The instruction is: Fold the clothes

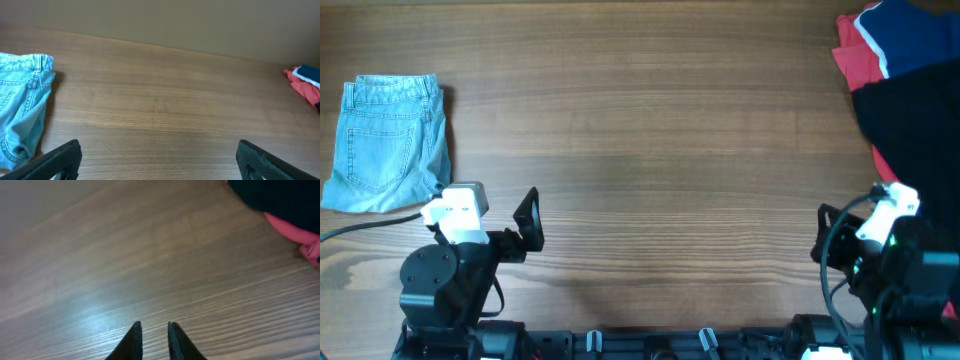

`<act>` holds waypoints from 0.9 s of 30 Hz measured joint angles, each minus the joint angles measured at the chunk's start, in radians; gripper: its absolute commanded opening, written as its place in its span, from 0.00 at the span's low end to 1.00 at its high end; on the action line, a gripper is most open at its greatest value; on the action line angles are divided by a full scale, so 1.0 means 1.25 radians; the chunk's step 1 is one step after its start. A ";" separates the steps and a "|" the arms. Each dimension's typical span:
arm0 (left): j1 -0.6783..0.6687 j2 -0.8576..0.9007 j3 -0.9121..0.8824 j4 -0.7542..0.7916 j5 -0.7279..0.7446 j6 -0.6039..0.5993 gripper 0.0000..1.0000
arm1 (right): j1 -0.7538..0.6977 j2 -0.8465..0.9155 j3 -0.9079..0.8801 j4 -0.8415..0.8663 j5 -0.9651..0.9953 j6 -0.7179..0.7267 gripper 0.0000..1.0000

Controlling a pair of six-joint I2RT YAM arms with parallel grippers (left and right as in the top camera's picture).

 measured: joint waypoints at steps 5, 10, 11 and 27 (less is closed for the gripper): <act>0.000 0.000 0.000 -0.012 0.000 0.000 1.00 | 0.000 -0.010 -0.002 0.005 0.004 0.033 1.00; 0.000 0.000 0.000 -0.017 0.000 0.000 1.00 | 0.000 -0.010 -0.002 0.004 0.004 0.100 1.00; 0.000 0.000 0.000 -0.017 0.000 0.000 1.00 | 0.000 -0.010 -0.002 0.004 0.004 0.107 1.00; 0.000 0.000 0.000 -0.018 0.000 0.000 1.00 | 0.000 -0.098 -0.072 0.196 -0.087 -0.085 1.00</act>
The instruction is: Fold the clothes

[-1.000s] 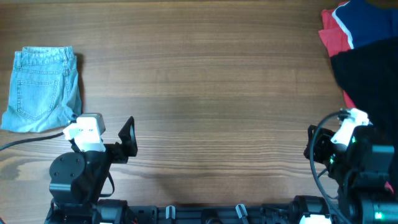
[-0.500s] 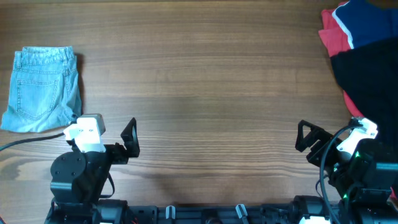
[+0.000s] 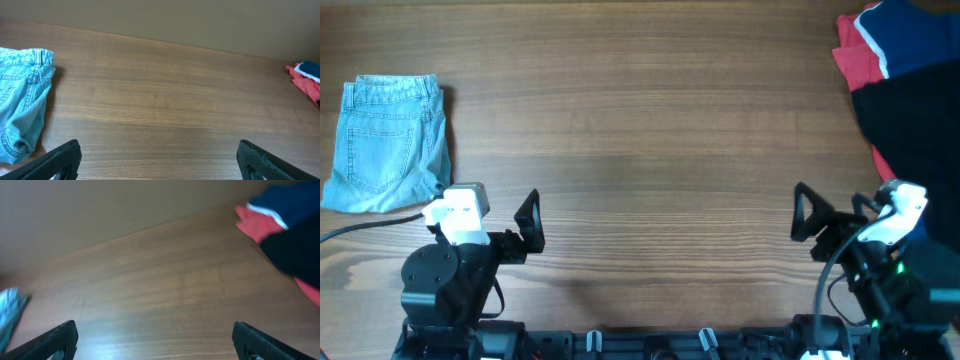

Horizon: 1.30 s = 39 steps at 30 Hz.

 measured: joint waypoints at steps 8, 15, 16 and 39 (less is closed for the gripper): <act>0.000 0.001 0.000 0.000 0.000 0.000 1.00 | 0.001 -0.170 -0.307 0.346 -0.115 -0.086 1.00; 0.000 0.001 0.000 0.000 0.000 0.000 1.00 | 0.040 -0.311 -0.497 0.532 -0.129 -0.045 1.00; 0.000 0.001 0.000 0.000 -0.001 0.000 1.00 | 0.044 -0.312 -0.505 0.537 -0.123 -0.045 1.00; 0.000 0.001 0.000 0.000 -0.002 0.000 1.00 | 0.116 -0.314 -0.653 0.655 0.057 -0.257 1.00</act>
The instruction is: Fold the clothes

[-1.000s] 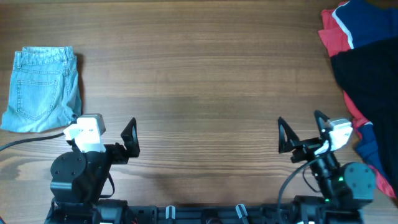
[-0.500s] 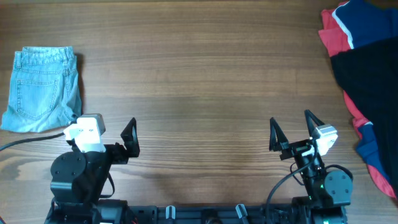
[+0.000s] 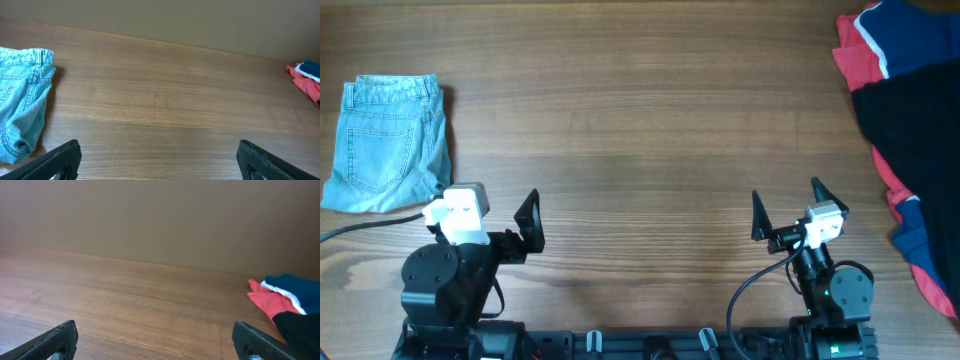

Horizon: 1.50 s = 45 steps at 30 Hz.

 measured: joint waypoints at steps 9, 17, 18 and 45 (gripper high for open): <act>0.000 0.000 0.000 0.000 0.000 0.000 1.00 | 0.000 0.000 0.000 -0.001 0.003 -0.011 1.00; 0.000 0.000 0.000 0.000 0.000 0.000 1.00 | 0.000 0.000 0.000 -0.001 0.003 -0.011 1.00; 0.000 0.000 0.000 0.000 0.000 0.000 1.00 | 0.000 0.000 0.000 -0.001 0.003 -0.011 1.00; 0.000 -0.004 0.000 -0.047 0.000 0.000 1.00 | 0.000 0.000 0.000 -0.001 0.003 -0.014 1.00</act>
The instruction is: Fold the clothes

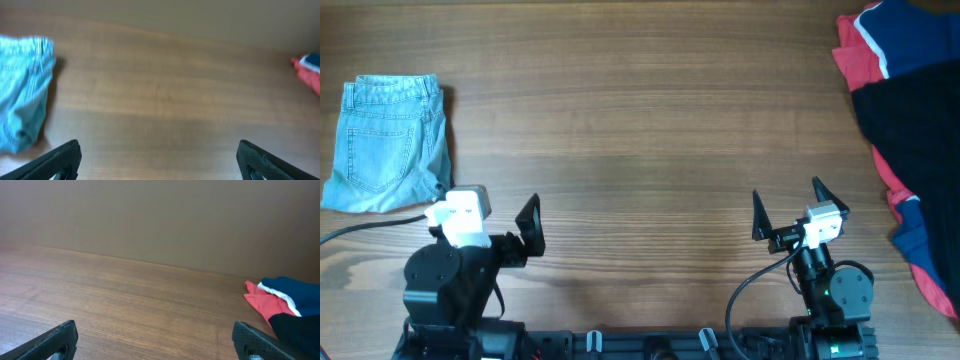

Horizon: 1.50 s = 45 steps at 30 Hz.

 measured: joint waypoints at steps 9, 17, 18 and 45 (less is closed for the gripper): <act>0.001 -0.147 -0.156 0.023 -0.003 -0.001 1.00 | 0.000 0.000 0.000 0.000 0.000 -0.002 1.00; 0.002 -0.287 -0.385 0.254 0.025 -0.031 1.00 | 0.000 -0.001 0.000 0.000 0.000 -0.003 1.00; 0.002 -0.289 -0.400 0.294 0.027 -0.033 1.00 | 0.000 0.000 0.000 0.000 0.000 -0.003 1.00; 0.002 -0.291 -0.533 0.538 -0.021 0.001 1.00 | 0.000 -0.001 0.000 0.000 0.000 -0.002 1.00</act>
